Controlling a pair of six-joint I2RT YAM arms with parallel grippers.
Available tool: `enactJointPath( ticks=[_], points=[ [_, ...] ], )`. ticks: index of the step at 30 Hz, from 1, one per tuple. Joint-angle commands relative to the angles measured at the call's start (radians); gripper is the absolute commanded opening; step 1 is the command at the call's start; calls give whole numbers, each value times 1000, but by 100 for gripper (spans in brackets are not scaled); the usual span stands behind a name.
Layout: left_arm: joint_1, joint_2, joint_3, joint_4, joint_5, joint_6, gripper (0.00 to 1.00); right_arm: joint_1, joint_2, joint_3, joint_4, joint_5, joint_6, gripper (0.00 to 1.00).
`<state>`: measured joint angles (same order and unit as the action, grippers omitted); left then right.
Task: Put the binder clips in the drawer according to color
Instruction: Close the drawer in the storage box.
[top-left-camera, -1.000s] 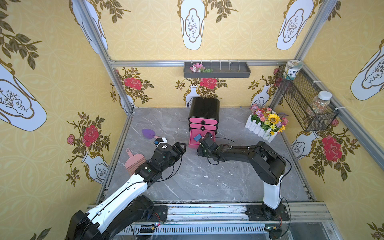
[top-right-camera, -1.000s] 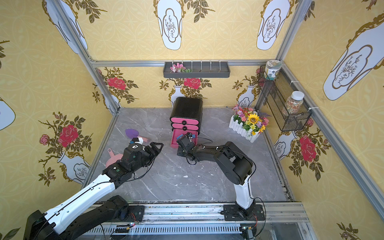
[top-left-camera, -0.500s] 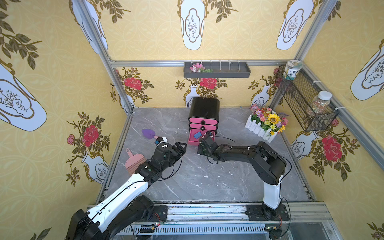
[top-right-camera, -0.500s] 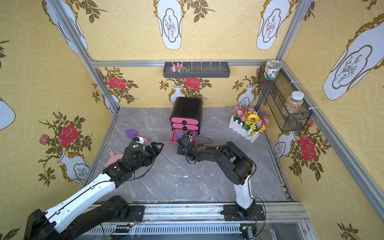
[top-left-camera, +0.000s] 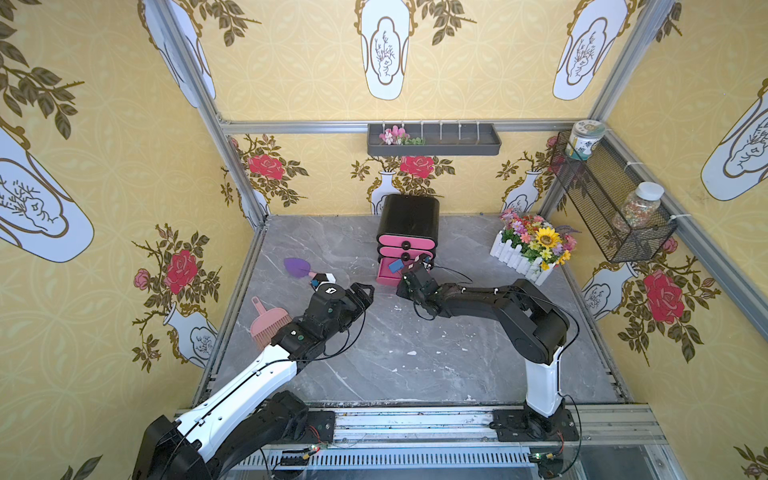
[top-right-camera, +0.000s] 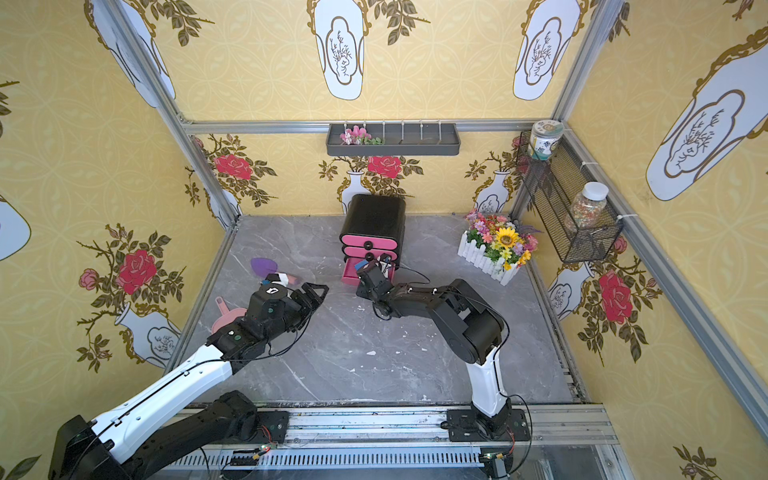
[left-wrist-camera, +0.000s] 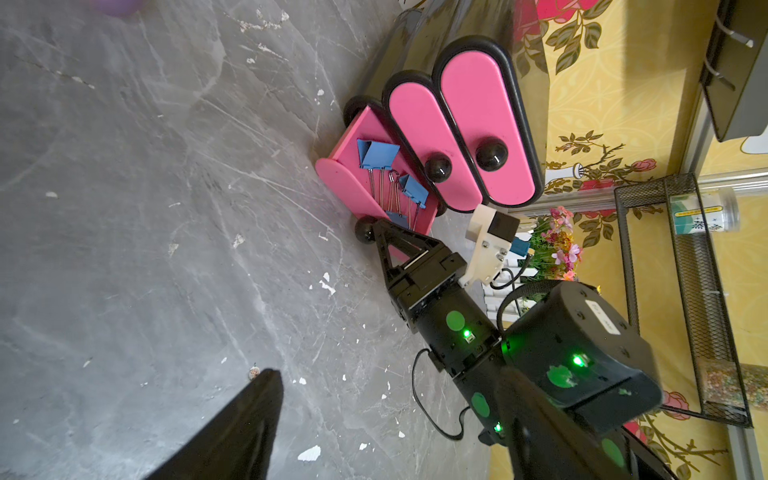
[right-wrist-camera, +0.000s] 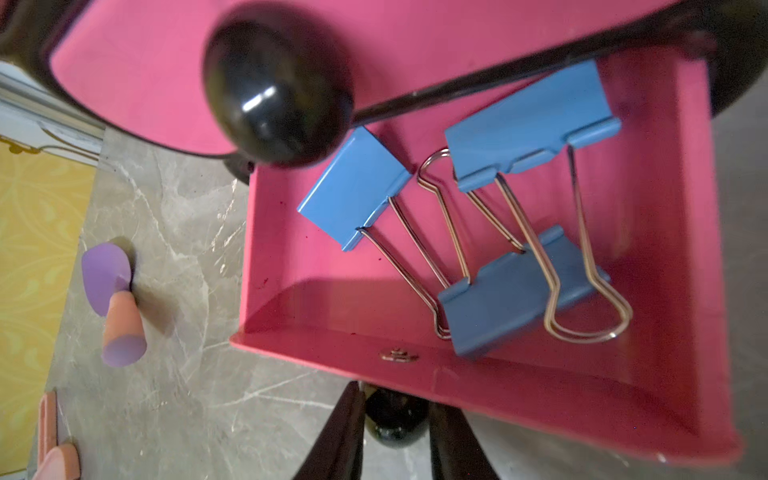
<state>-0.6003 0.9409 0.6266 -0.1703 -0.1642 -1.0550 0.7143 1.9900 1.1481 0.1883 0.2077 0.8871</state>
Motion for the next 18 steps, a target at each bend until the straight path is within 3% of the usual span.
enactJointPath(
  ticks=[1,12,18],
  points=[
    [2,6,5,9,4,11,86,-16,13,5,73,5,23,31],
    [2,19,-6,33,10,9,86,-45,12,3,132,6,15,34],
    [6,102,-38,161,74,-16,84,-46,-15,-24,195,-9,9,40]
  ],
)
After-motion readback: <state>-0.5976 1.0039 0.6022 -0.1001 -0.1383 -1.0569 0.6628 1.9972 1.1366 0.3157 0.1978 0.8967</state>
